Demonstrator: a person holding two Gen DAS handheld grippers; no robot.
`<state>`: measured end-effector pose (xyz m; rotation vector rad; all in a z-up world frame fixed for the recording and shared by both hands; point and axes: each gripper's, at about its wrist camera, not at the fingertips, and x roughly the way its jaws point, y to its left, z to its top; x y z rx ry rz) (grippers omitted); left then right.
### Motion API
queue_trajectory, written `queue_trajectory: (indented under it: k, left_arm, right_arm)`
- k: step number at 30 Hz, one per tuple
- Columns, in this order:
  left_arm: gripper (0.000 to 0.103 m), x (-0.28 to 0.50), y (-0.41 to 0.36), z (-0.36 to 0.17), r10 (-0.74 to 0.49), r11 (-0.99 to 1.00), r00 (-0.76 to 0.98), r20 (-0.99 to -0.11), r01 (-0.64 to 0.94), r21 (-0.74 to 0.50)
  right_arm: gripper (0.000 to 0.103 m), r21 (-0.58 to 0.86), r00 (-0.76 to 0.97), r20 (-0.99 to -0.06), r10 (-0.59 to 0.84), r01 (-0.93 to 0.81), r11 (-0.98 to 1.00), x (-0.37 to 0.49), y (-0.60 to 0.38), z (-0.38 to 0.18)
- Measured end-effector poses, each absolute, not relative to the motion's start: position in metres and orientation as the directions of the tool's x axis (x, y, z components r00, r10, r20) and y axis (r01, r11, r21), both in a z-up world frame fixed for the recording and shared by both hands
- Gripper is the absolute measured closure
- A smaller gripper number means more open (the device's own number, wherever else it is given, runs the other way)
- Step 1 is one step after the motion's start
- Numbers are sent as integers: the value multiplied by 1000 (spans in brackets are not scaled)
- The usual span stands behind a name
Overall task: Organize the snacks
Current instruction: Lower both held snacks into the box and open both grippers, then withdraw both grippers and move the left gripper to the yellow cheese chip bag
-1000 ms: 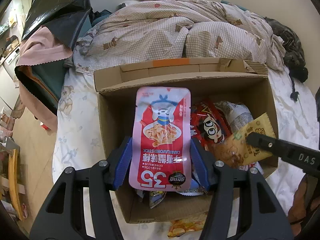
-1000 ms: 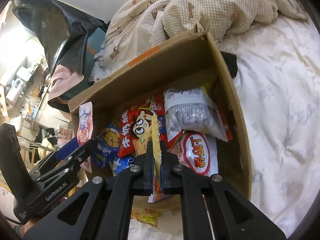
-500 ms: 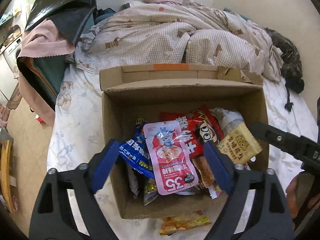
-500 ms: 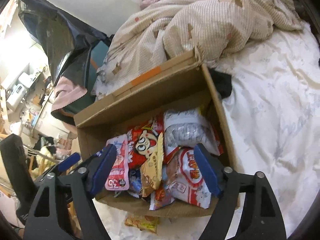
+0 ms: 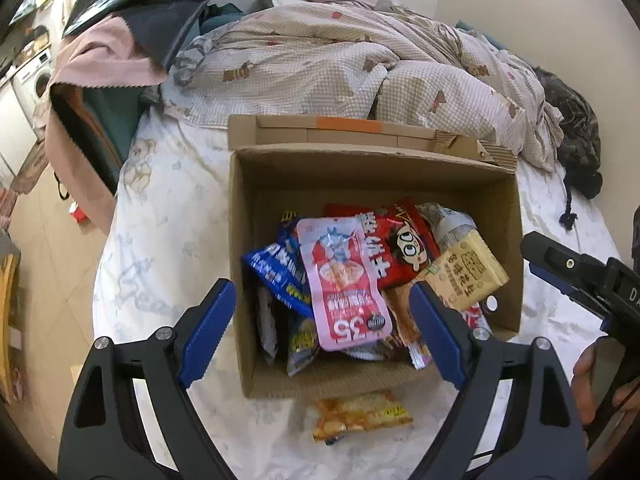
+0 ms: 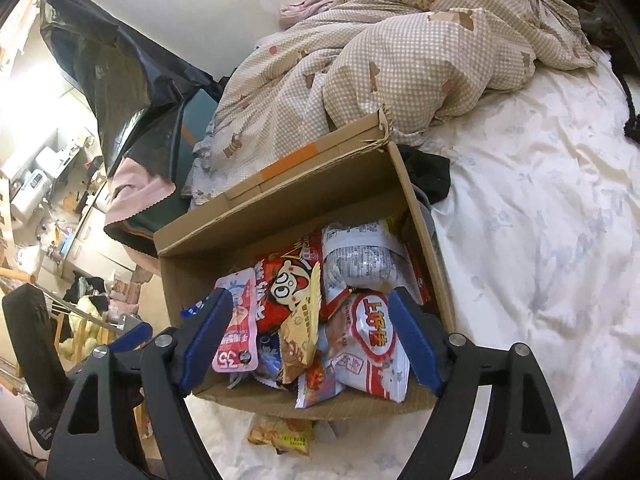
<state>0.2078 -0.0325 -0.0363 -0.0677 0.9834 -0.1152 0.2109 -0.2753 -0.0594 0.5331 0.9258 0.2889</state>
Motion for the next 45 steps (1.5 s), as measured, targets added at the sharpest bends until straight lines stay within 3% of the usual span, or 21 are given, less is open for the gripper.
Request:
queue_trajectory:
  k: [30,45]
  left_arm:
    - [17,97,9,-46,-88,994,520,-849,-5,-106]
    - [17,100,22,-76,-93,987,415,-905,-79,-138]
  right_arm:
    - [21,550,504,-722,474,3,835,113,-262,-69]
    - [21,556,402,-783,475,112,823,112,-258,-109]
